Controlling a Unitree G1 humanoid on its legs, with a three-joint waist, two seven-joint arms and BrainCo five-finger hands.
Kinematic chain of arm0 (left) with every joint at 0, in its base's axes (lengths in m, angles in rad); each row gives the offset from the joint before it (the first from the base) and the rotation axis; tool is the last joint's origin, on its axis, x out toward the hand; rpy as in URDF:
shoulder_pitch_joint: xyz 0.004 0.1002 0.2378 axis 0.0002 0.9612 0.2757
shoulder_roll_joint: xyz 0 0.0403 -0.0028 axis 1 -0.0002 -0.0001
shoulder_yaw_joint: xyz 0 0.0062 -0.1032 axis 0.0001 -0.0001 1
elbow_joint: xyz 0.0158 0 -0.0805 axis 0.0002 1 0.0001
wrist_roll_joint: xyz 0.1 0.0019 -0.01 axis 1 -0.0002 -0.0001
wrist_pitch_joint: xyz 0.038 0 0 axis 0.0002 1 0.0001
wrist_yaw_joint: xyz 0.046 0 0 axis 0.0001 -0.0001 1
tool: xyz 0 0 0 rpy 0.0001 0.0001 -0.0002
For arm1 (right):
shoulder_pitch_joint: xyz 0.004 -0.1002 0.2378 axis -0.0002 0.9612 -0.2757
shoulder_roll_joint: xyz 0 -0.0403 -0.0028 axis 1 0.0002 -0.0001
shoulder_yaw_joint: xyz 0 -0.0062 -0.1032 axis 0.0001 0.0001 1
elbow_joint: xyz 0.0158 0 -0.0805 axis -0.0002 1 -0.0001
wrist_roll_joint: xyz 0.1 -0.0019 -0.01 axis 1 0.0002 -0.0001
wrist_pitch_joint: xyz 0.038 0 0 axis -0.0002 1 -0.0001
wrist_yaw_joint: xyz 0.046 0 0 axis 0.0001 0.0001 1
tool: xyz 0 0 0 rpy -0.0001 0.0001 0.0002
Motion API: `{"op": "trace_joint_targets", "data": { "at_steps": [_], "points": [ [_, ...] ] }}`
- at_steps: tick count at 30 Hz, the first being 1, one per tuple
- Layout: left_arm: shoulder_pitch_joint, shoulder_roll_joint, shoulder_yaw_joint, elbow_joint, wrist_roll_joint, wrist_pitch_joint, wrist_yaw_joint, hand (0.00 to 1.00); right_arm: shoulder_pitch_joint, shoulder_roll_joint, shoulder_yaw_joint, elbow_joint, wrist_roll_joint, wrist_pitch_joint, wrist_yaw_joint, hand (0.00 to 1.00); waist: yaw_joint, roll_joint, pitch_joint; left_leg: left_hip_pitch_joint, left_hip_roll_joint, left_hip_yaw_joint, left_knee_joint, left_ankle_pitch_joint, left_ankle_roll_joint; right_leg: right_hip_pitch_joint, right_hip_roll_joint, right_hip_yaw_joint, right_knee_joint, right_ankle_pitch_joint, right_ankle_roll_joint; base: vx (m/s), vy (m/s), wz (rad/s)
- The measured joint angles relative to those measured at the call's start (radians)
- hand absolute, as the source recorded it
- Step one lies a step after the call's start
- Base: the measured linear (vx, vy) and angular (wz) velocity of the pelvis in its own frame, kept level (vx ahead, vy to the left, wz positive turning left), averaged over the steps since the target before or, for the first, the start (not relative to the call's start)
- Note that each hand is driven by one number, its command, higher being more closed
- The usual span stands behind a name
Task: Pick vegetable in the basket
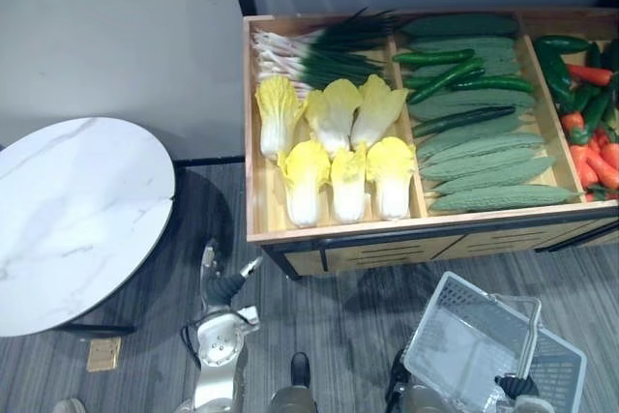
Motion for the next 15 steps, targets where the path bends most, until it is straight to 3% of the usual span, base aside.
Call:
{"op": "trace_joint_targets", "data": {
  "at_steps": [3, 9, 15],
  "points": [
    [-0.044, 0.009, -0.01, -0.04, 0.001, 0.0, 0.015, 0.0, -0.005, 0.0, 0.006, 0.0, 0.0, 0.0, 0.0, 1.0, -0.006, 0.001, 0.0, 0.004, 0.003, 0.024, -0.003, -0.001, 0.0, -0.003, 0.008, 0.023, -0.018, 0.014, -0.003, 0.01, -0.01, -0.2],
    [-0.111, 0.045, -0.029, -0.054, 0.038, -0.001, 0.036, 0.0, -0.025, -0.006, 0.033, 0.0, -0.002, 0.0, 0.0, 1.0, -0.046, 0.011, -0.006, 0.01, 0.005, 0.063, 0.013, -0.019, 0.004, -0.022, 0.013, 0.07, -0.02, 0.025, -0.008, 0.0, -0.008, -0.25],
    [-0.183, 0.046, -0.068, -0.049, 0.04, -0.001, 0.041, 0.0, -0.025, -0.021, 0.068, -0.013, -0.002, 0.0, 0.0, 1.0, -0.051, 0.015, -0.007, -0.003, 0.005, 0.096, 0.037, -0.036, 0.005, -0.05, 0.013, 0.105, -0.015, 0.032, -0.009, -0.02, -0.006, -0.18]
  ]
}}
